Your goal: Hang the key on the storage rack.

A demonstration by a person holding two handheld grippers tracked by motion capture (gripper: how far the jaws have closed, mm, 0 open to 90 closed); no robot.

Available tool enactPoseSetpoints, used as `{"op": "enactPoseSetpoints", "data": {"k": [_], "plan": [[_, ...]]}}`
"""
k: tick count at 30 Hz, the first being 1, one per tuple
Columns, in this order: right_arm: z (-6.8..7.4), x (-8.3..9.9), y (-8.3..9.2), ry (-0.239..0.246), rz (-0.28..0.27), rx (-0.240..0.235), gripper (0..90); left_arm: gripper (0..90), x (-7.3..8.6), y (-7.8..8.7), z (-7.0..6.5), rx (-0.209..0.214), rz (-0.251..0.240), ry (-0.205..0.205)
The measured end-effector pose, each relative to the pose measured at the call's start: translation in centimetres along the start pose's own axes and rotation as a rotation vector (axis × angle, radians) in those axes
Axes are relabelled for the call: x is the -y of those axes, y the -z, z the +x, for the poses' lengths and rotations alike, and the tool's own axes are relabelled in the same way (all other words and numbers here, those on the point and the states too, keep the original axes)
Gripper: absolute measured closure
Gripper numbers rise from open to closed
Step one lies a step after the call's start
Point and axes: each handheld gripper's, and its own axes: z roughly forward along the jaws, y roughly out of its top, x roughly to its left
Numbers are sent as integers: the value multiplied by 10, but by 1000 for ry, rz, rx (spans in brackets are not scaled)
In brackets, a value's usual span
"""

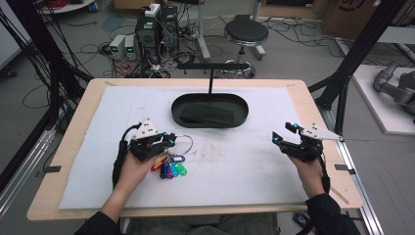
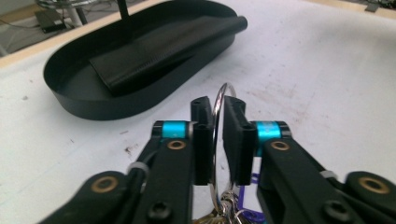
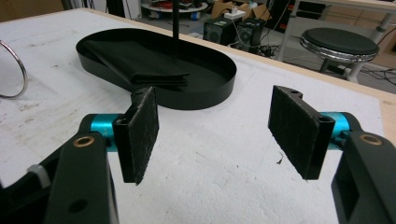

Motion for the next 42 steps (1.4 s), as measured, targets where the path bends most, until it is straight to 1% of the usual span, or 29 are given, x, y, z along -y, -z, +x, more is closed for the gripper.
{"op": "enactPoseSetpoints", "data": {"k": [4, 10, 14, 16, 18, 19, 24, 27, 29, 33, 36, 38, 42], "plan": [[0, 0, 0, 1, 1, 1, 339, 802, 3, -3, 1, 6, 28, -3], [-1, 0, 0, 2, 1, -1, 339, 810, 3, -4, 1, 25, 34, 0], [-1, 1, 0, 2, 4, -1, 336, 826, 3, -4, 2, 22, 40, -1], [-1, 1, -1, 2, 6, -3, 335, 856, 3, -3, 3, 24, 46, -7], [0, 1, -1, 0, 6, -3, 333, 859, 3, -3, 3, 37, 41, -7], [0, 1, -1, 3, 6, -3, 332, 860, 3, -2, 3, 37, 44, -15], [0, 1, -2, 3, 7, -4, 327, 863, 0, -3, 0, 35, 41, -28], [0, 1, -2, 2, 10, -5, 327, 863, -1, -2, 0, 39, 28, -23], [0, 1, -2, 1, 9, -7, 327, 863, -2, 0, 0, 35, 15, -27], [0, 1, -2, 2, 10, -5, 327, 864, -7, 5, 0, 33, -28, -5], [0, 1, -2, 0, 11, -5, 326, 864, -10, 9, 0, 27, -43, -13], [0, 1, -3, 5, 11, -5, 326, 865, -12, 10, 0, 27, -57, -7], [0, 1, -3, 7, 12, -6, 327, 864, -15, 14, 0, 18, -78, -8]]}}
